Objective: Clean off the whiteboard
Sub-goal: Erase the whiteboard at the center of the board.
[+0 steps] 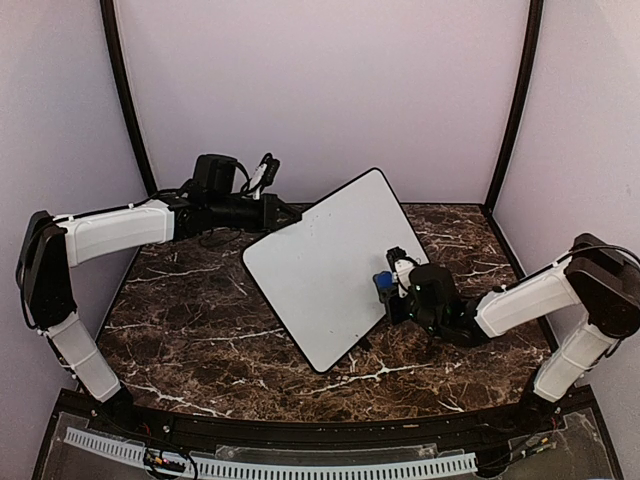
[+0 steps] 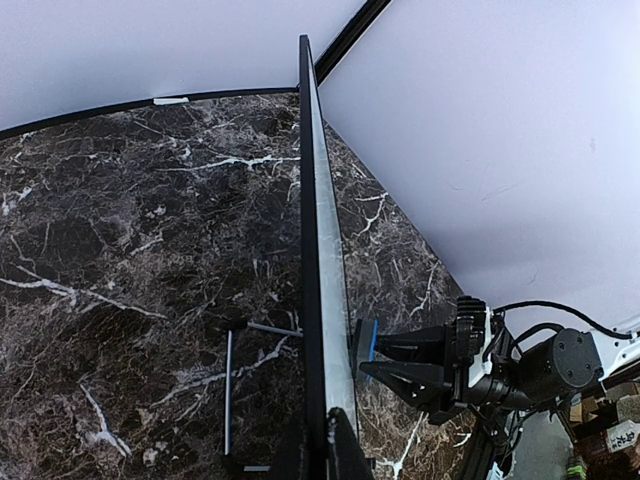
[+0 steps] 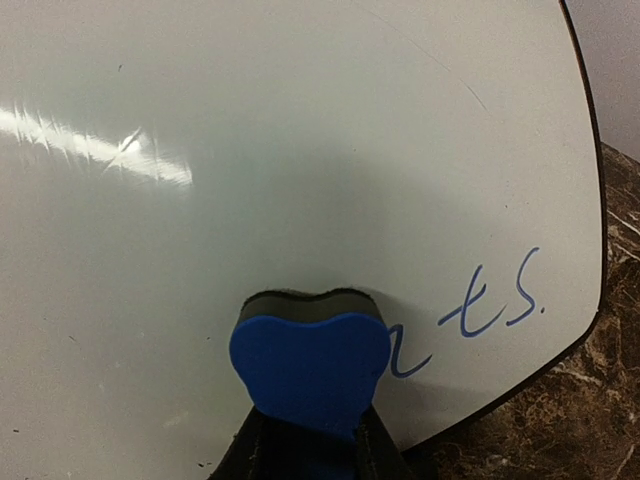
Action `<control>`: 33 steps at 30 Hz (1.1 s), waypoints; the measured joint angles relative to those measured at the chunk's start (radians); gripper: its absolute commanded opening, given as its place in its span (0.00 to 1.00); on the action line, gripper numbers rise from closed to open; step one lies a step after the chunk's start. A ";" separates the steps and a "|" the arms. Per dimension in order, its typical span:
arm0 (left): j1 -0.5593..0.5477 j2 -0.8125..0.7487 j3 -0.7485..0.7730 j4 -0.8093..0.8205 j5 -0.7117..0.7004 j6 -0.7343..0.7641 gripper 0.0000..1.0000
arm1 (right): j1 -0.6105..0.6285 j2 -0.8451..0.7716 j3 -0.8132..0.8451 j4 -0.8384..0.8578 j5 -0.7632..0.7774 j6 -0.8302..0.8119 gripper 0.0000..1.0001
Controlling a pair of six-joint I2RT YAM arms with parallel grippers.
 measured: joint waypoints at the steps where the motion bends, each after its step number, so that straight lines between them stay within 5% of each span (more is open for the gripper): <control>1: 0.000 0.000 0.000 0.000 0.000 0.000 0.00 | 0.000 0.000 -0.001 0.000 -0.002 0.003 0.22; 22: 0.000 0.000 0.004 -0.013 -0.020 0.022 0.00 | 0.035 0.100 0.395 -0.116 -0.034 0.026 0.23; 33: 0.000 0.006 0.013 -0.024 -0.024 0.043 0.00 | 0.035 0.108 0.446 -0.190 -0.040 0.029 0.23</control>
